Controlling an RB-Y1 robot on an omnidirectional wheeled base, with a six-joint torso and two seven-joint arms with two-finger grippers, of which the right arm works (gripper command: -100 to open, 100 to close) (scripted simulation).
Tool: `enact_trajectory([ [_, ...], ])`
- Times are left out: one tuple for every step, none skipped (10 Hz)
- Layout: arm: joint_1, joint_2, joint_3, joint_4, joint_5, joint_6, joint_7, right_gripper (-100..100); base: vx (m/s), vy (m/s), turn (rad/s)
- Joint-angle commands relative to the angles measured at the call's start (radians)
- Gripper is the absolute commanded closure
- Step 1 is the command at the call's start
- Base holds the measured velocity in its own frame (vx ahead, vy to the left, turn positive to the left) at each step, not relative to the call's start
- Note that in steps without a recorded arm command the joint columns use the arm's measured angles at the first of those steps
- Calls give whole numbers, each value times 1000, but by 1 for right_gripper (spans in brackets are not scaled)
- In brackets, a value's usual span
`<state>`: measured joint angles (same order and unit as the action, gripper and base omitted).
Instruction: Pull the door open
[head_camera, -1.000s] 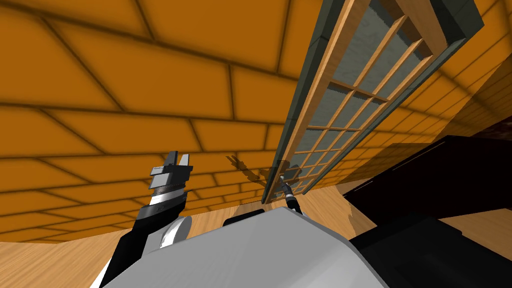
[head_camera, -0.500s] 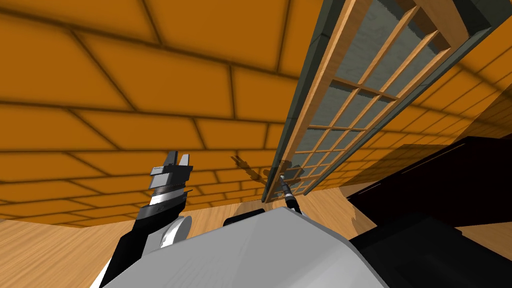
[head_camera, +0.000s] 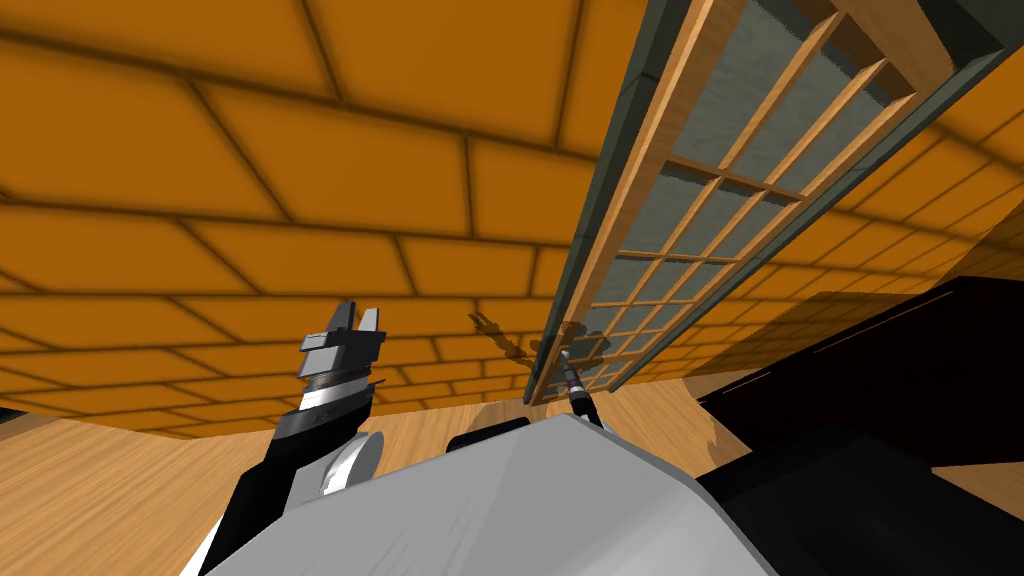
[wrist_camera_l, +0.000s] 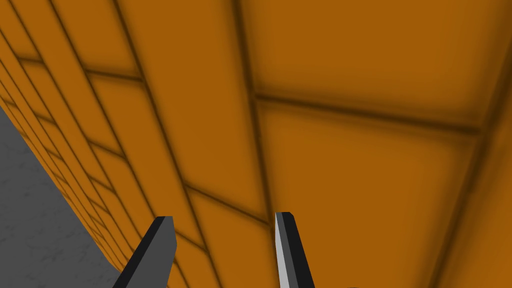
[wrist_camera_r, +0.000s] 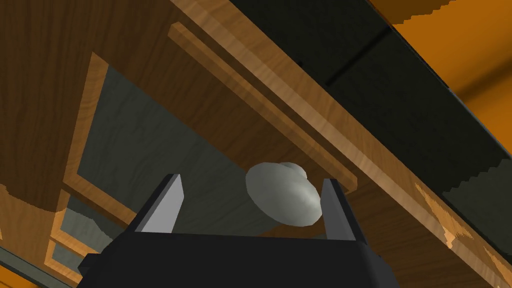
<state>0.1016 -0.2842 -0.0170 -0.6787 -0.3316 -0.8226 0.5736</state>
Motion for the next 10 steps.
enact_trajectory([
  [8, -17, -19, -4, -18, 0, -50, 100, -52, -51, 113],
  [8, -17, -19, -4, -18, 0, -63, 100, -47, -44, 67],
  [5, -17, -17, -3, -22, -1, -98, 100, -40, -31, 77],
  [5, -17, -17, -3, -22, -1, -104, 100, -27, -15, 35],
  [2, -17, -14, -1, -26, -3, -142, 100, -43, 1, 62],
  [2, -17, -14, -1, -26, -3, -146, 100, -45, -15, 48],
  [2, -17, -14, -1, -26, -3, -146, 100, -20, -9, 36],
  [2, -17, -14, -12, -26, -3, -146, 100, 2, -1, -17],
  [-1, -17, -12, 1, -31, -4, -187, 100, -14, -21, 53],
  [-1, -17, -12, 1, -31, -4, -187, 100, -31, -28, 40],
])
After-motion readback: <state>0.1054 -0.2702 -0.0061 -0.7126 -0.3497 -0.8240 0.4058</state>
